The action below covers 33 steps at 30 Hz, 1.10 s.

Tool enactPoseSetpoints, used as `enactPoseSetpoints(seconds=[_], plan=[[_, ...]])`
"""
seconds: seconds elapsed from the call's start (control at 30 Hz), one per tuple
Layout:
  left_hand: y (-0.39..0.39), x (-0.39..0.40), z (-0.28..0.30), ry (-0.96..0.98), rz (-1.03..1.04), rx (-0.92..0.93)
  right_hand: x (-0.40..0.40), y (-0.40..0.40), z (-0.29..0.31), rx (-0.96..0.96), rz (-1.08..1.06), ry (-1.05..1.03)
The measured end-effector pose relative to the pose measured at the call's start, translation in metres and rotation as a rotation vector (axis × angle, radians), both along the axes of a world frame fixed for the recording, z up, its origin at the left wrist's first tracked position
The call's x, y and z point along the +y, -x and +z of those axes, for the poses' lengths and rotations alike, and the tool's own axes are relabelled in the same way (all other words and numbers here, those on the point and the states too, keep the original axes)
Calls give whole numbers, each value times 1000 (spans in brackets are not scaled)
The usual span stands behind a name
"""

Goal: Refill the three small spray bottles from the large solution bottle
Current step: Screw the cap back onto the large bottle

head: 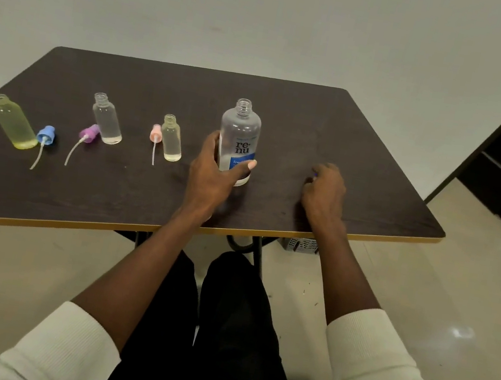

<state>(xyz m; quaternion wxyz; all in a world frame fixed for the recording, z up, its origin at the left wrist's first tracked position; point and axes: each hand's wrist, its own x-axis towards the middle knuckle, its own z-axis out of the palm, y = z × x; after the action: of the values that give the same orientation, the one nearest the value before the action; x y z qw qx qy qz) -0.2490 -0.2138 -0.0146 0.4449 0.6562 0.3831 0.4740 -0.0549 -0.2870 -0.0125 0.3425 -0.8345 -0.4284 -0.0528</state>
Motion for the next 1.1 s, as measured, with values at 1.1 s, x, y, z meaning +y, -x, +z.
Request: enactPoseSetpoints(seconds=[1.1], plan=[[-37,90,10,15,-107,89,121,37,109,358,547,-223]])
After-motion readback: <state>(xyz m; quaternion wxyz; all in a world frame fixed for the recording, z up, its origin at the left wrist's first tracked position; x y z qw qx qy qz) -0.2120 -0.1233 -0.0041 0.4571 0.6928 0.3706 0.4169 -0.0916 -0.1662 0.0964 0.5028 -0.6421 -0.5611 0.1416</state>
